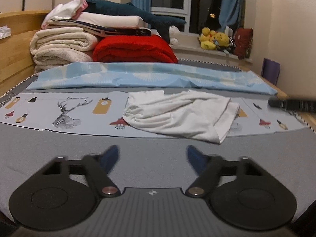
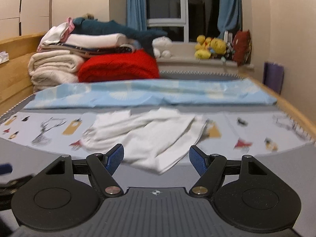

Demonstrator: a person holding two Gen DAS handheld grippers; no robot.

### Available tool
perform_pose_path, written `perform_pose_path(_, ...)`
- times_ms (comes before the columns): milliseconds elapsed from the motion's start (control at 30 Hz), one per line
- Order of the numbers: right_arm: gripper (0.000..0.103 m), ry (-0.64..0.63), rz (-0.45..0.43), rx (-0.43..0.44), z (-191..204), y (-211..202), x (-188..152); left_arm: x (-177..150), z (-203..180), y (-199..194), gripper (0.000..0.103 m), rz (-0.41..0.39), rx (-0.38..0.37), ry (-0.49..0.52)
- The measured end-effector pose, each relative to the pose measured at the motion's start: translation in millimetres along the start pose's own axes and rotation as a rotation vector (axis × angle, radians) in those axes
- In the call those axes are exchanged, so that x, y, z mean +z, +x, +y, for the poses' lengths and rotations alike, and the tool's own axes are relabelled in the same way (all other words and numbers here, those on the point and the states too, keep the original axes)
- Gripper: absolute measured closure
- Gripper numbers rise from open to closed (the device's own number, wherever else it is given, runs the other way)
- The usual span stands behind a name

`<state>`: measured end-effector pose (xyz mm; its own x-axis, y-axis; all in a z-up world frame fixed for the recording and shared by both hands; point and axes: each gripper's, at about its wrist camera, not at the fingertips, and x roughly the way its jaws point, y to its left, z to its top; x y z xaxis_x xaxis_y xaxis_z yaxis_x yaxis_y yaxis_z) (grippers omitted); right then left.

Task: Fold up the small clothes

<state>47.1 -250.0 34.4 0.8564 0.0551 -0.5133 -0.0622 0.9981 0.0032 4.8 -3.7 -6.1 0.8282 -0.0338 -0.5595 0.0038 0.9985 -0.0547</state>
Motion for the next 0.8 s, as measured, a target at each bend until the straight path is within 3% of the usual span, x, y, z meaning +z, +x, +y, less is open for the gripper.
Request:
perform_pose_path(67, 0.028, 0.004, -0.027, -0.027, -18.2, 12.0, 6.2, -0.8, -1.7, 5.9, 0.051, 0.052, -0.005, 0.032)
perform_pose_path(167, 0.03, 0.04, -0.003, -0.066, -42.7, 32.4, -0.1, -2.7, -6.6, 13.0, 0.063, 0.108, -0.035, 0.06)
perform_pose_path(200, 0.039, 0.057, 0.016, -0.064, -49.8, 37.2, -1.5, -3.1, -9.8, 17.1, 0.066, 0.116, -0.049, 0.077)
perform_pose_path(233, 0.047, 0.072, 0.059, -0.058, -53.8, 42.7, -3.0, -3.1, -12.2, 21.5, 0.068, 0.116, -0.06, 0.093)
perform_pose_path(300, 0.048, 0.109, 0.061, -0.038, -60.6, 46.2, -1.7, -0.9, -20.9, 38.3, 0.068, 0.13, -0.09, 0.125)
perform_pose_path(333, 0.053, 0.104, 0.053, -0.032, -62.6, 46.3, -0.3, 1.4, -26.2, 47.9, 0.07, 0.117, -0.101, 0.141)
perform_pose_path(433, 0.067, 0.105, 0.069, -0.009, -70.4, 52.7, 1.7, 11.1, -46.2, 92.7, 0.071, 0.082, -0.082, 0.236)
perform_pose_path(600, 0.073, 0.193, 0.111, 0.005, -95.3, 60.8, 3.5, 39.0, -66.4, 186.5, 0.071, 0.111, -0.044, 0.226)
perform_pose_path(700, 0.073, 0.195, 0.122, 0.003, -107.9, 60.2, 3.8, 57.9, -72.0, 237.2, 0.063, 0.118, -0.021, 0.199)
perform_pose_path(800, 0.073, 0.182, 0.122, -0.013, -116.7, 59.5, 3.5, 76.0, -72.1, 283.4, 0.031, 0.144, -0.012, 0.149)
